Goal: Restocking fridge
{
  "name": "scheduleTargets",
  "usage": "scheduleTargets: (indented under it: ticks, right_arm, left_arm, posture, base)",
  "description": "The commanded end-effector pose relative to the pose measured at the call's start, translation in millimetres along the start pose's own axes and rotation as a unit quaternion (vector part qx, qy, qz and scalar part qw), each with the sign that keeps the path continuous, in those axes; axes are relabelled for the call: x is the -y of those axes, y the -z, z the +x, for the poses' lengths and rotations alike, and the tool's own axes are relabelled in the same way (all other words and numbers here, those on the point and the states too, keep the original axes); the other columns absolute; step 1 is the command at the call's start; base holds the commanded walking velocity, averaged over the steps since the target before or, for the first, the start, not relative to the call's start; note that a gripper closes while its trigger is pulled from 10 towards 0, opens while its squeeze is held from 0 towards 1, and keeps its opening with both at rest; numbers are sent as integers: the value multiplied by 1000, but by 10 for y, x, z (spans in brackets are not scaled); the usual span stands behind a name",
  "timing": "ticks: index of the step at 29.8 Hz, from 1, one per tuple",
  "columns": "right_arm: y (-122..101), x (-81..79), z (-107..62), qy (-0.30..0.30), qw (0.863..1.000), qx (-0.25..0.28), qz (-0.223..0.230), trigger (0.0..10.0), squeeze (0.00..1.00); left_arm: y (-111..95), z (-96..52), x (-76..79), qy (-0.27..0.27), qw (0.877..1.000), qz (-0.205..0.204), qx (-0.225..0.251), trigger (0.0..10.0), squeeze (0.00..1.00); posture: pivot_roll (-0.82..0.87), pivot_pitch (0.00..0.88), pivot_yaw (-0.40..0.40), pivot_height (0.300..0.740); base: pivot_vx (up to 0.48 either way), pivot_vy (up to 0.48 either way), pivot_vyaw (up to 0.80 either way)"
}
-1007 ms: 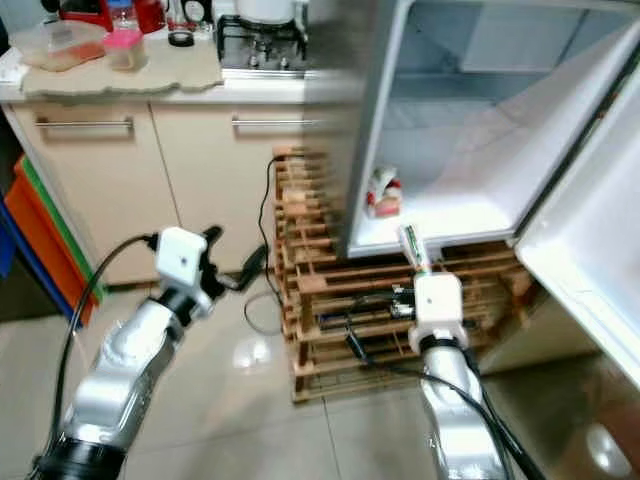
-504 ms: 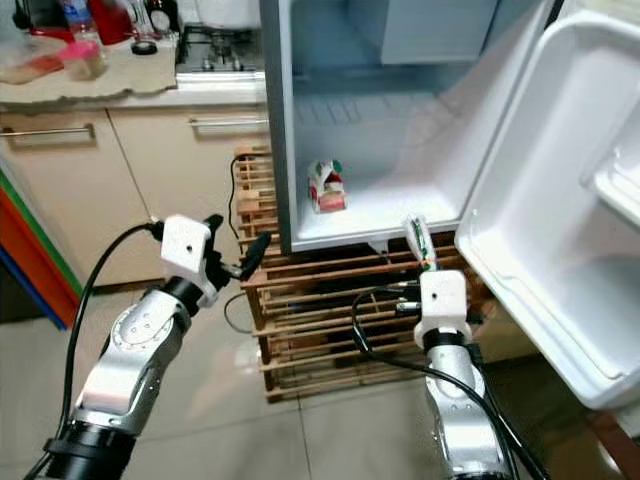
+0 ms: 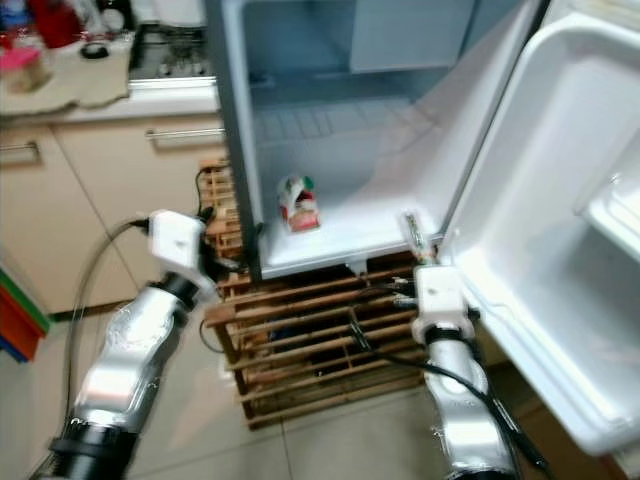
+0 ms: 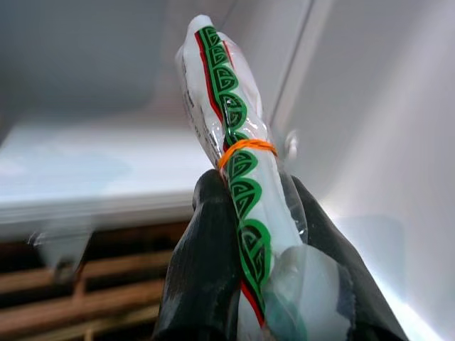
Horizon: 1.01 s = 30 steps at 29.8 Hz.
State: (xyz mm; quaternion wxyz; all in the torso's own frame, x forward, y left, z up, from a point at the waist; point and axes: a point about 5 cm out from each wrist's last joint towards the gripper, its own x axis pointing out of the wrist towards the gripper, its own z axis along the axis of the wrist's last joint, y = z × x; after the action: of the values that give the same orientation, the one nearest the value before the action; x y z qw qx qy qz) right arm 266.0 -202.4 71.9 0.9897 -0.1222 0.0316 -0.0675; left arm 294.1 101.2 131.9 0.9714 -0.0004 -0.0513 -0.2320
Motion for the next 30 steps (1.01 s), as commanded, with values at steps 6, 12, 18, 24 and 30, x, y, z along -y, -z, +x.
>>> scheduleTargets:
  ticks: [6, 12, 18, 24, 30]
  right_arm:
    - [-83, 75, 167, 14, 1000, 12, -16, 0, 0]
    - [-98, 133, 423, 18, 999, -16, -23, 0, 0]
    - [-79, 66, 554, 6, 999, -39, -27, 0, 0]
    - [-228, -285, 718, -50, 998, -27, -26, 0, 0]
    - [-354, -403, 811, -70, 997, -9, -37, 0, 0]
  left_arm:
    - [-195, -38, -82, 8, 999, 30, 34, 10000, 0]
    - [-530, -11, -7, 102, 992, 46, 63, 10000, 0]
    - [-640, -56, 26, 161, 984, 56, 47, 10000, 0]
    - [-727, -247, 171, 242, 969, 42, 7, 10000, 0]
    - [-790, -519, 176, 273, 961, 20, -30, 10000, 0]
  posture:
    - [96, 0, 0, 740]
    - [130, 10, 19, 740]
    - [192, 98, 32, 740]
    - [244, 197, 50, 740]
    - [285, 284, 50, 740]
  base:
    - [80, 0, 0]
    - [0, 0, 0]
    - [0, 0, 0]
    - [0, 0, 0]
    - [0, 0, 0]
